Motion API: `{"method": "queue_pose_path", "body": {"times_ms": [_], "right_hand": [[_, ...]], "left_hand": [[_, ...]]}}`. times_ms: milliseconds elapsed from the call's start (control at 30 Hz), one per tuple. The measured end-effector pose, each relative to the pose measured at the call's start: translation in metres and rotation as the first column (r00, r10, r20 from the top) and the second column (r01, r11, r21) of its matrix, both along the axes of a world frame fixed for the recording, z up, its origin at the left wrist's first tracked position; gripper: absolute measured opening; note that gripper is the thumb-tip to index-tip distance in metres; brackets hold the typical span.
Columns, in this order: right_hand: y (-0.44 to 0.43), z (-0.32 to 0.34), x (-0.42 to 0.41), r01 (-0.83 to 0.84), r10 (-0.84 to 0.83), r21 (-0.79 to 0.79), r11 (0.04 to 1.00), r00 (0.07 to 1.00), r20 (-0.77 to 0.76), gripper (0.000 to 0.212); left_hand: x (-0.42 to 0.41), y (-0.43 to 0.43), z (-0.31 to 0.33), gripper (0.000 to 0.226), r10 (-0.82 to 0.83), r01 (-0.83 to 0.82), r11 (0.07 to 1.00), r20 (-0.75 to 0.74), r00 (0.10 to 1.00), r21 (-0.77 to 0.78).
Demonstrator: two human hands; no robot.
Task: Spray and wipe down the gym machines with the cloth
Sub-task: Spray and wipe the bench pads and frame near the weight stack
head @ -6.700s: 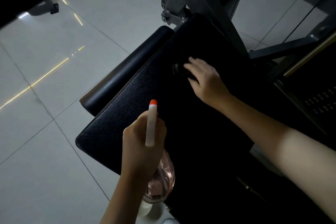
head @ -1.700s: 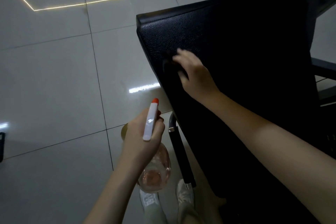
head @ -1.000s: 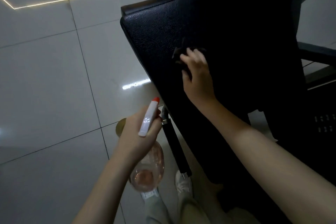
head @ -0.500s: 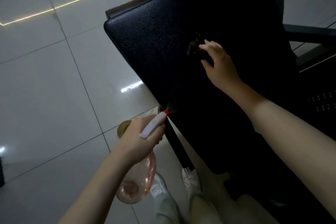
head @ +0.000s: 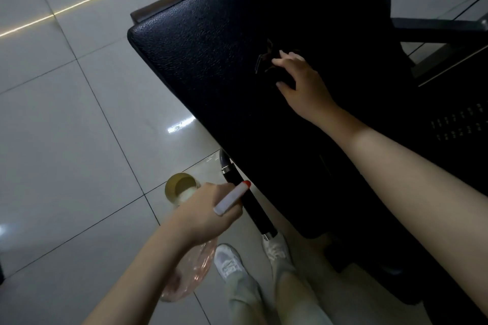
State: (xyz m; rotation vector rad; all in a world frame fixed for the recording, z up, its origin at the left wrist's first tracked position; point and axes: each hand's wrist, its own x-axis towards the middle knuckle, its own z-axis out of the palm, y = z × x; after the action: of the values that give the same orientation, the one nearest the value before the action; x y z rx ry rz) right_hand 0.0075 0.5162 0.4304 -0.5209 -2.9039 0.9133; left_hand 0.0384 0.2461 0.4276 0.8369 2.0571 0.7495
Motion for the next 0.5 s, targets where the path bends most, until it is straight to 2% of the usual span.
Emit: {"method": "queue_pose_path", "body": {"times_ms": [67, 200, 367, 500], "right_hand": [[-0.001, 0.000, 0.003, 0.003, -0.003, -0.016, 1.000, 1.000, -0.001, 0.044], [-0.002, -0.002, 0.010, 0.014, -0.014, -0.044, 0.999, 1.000, -0.009, 0.044], [-0.004, -0.004, 0.018, 0.028, -0.028, -0.053, 0.998, 1.000, -0.008, 0.044], [-0.006, -0.007, 0.027, 0.045, -0.045, -0.084, 0.995, 0.999, 0.002, 0.044]], "left_hand": [[0.004, 0.003, -0.002, 0.051, -0.079, 0.079, 0.997, 0.000, 0.997, -0.013], [0.008, 0.007, -0.007, 0.067, -0.124, 0.124, 0.992, 0.025, 0.992, -0.026], [0.010, 0.014, -0.008, 0.043, -0.211, 0.211, 0.977, -0.034, 0.977, -0.015], [0.015, 0.019, -0.009, 0.052, -0.344, 0.343, 0.938, -0.020, 0.939, -0.052]]}}
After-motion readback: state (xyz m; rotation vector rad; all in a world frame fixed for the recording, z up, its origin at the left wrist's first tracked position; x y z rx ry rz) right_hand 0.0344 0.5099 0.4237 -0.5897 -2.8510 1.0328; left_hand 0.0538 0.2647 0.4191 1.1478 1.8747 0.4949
